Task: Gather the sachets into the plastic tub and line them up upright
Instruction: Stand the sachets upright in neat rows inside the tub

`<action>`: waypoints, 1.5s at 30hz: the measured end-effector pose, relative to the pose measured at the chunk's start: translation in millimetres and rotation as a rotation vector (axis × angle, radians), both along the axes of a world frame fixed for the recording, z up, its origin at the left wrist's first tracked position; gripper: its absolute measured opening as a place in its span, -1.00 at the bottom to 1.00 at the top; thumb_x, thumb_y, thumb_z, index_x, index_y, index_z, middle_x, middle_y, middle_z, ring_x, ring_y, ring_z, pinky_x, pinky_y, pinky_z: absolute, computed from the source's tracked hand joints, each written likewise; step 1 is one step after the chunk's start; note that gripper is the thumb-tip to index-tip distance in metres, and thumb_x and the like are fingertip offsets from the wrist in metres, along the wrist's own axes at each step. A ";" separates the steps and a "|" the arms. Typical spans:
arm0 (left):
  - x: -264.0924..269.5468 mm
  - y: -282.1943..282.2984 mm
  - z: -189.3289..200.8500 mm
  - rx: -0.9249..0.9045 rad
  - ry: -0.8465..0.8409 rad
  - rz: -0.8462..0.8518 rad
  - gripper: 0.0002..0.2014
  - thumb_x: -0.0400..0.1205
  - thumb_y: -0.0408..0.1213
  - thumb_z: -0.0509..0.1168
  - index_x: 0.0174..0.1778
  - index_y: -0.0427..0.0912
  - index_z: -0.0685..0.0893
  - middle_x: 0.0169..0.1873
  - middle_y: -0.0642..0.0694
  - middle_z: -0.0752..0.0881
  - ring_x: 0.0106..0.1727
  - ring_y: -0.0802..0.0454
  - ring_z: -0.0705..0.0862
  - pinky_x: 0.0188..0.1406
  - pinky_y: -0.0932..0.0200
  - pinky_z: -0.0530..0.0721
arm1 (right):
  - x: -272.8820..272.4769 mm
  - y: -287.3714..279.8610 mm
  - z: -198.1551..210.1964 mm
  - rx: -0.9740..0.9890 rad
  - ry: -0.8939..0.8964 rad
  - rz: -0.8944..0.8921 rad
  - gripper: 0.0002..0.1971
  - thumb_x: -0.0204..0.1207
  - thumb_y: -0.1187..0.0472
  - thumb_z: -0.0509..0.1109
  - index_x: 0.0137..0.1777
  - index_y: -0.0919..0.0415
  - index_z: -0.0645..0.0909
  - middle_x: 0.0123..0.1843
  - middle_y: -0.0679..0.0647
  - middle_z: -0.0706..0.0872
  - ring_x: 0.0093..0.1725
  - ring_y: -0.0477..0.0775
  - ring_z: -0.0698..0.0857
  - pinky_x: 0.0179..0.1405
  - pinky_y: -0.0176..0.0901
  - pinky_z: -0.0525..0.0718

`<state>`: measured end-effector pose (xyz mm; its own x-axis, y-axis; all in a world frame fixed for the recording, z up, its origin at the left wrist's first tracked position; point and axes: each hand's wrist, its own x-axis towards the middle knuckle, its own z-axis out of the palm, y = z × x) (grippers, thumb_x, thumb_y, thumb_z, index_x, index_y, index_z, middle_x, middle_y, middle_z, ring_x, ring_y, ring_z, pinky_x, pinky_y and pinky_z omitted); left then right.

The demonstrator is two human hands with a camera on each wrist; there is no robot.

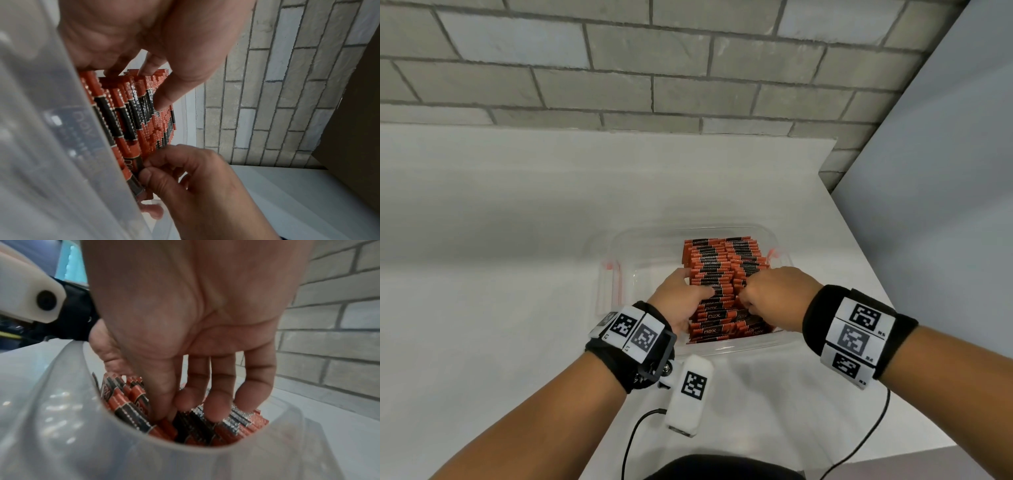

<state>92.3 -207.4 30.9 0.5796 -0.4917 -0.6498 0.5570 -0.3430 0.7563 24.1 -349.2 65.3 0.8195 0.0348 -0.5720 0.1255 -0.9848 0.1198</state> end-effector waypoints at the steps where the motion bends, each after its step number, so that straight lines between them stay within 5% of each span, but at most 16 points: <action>1: 0.1 0.2 -1.0 -0.001 -0.010 0.002 -0.73 0.64 -0.45 0.29 0.13 -0.02 0.49 -0.01 -0.14 0.73 -0.14 -0.02 0.71 -0.23 0.01 0.69 | -1.1 0.6 0.3 -0.020 0.000 0.022 -0.78 0.68 0.26 0.17 0.16 0.21 0.63 -0.08 0.07 0.61 -0.08 0.11 0.64 -0.17 -0.10 0.53; 8: -0.3 -1.2 0.5 -0.006 -0.011 0.018 -0.72 0.64 -0.46 0.28 0.16 -0.05 0.45 -0.08 -0.12 0.70 -0.18 0.01 0.69 -0.31 0.07 0.65 | -5.5 9.3 -0.4 -0.119 -0.034 0.088 -0.73 0.70 0.25 0.12 0.17 0.19 0.65 0.07 0.10 0.71 0.05 0.15 0.66 -0.08 -0.05 0.45; 12: -1.2 -1.8 3.4 0.006 -0.005 0.025 -0.72 0.64 -0.42 0.29 0.19 -0.05 0.45 -0.08 -0.09 0.69 -0.19 0.04 0.67 -0.37 0.09 0.61 | -1.9 17.3 3.5 -0.148 -0.032 0.110 -0.76 0.69 0.27 0.14 0.11 0.22 0.65 0.02 0.11 0.70 -0.12 0.10 0.57 -0.10 -0.07 0.44; 16: -2.1 -1.3 5.4 0.008 0.000 0.038 -0.71 0.65 -0.36 0.30 0.25 -0.07 0.45 -0.13 -0.05 0.66 -0.23 0.08 0.62 -0.41 0.14 0.56 | 1.0 9.5 6.8 -0.022 0.009 0.011 -0.84 0.65 0.33 0.19 0.07 0.23 0.61 -0.17 0.06 0.58 -0.14 0.10 0.61 -0.17 -0.12 0.52; 21: -1.1 -1.2 6.5 0.005 0.014 0.021 -0.82 0.68 -0.32 0.25 0.19 -0.12 0.55 -0.12 -0.05 0.69 -0.24 0.08 0.65 -0.48 0.19 0.54 | -8.4 0.5 -0.4 0.171 0.012 -0.105 -0.78 0.65 0.24 0.22 0.20 0.16 0.64 0.11 0.05 0.67 0.05 0.08 0.65 0.02 -0.19 0.60; 29: -1.0 -2.9 -3.2 0.046 -0.024 -0.014 -0.80 0.65 -0.41 0.28 -0.13 0.02 0.48 0.00 -0.15 0.69 -0.04 -0.07 0.66 -0.11 0.01 0.60 | -13.7 2.8 4.2 0.183 0.053 -0.107 -0.77 0.67 0.19 0.19 0.25 0.14 0.57 0.13 0.07 0.68 0.03 0.09 0.66 -0.05 -0.18 0.57; 35: 0.5 -2.0 -5.6 0.053 -0.018 -0.020 -0.80 0.64 -0.38 0.29 0.12 -0.07 0.49 0.09 -0.17 0.68 -0.03 -0.07 0.66 -0.24 0.06 0.58 | -8.8 0.8 5.7 0.230 0.107 -0.122 -0.78 0.72 0.16 0.10 0.15 0.14 0.58 0.04 0.05 0.68 -0.08 0.04 0.59 -0.17 -0.24 0.51; 39: 1.8 -2.5 -4.2 0.014 0.042 -0.021 -0.74 0.65 -0.37 0.28 0.27 -0.19 0.56 0.11 -0.20 0.72 0.05 -0.14 0.71 -0.19 0.02 0.65 | -9.8 1.0 5.5 0.237 0.166 -0.129 -0.68 0.73 0.15 0.08 0.38 0.05 0.54 0.25 0.00 0.67 0.15 0.06 0.62 0.16 -0.14 0.57; 45: -0.1 -1.7 2.2 -0.003 0.050 -0.021 -0.75 0.67 -0.26 0.24 0.26 -0.18 0.59 0.04 -0.12 0.75 -0.16 0.02 0.72 -0.49 0.24 0.55 | -7.7 9.0 1.5 0.089 0.149 -0.034 -0.71 0.72 0.24 0.09 0.29 0.13 0.60 0.15 0.06 0.70 0.01 0.08 0.63 -0.06 -0.17 0.50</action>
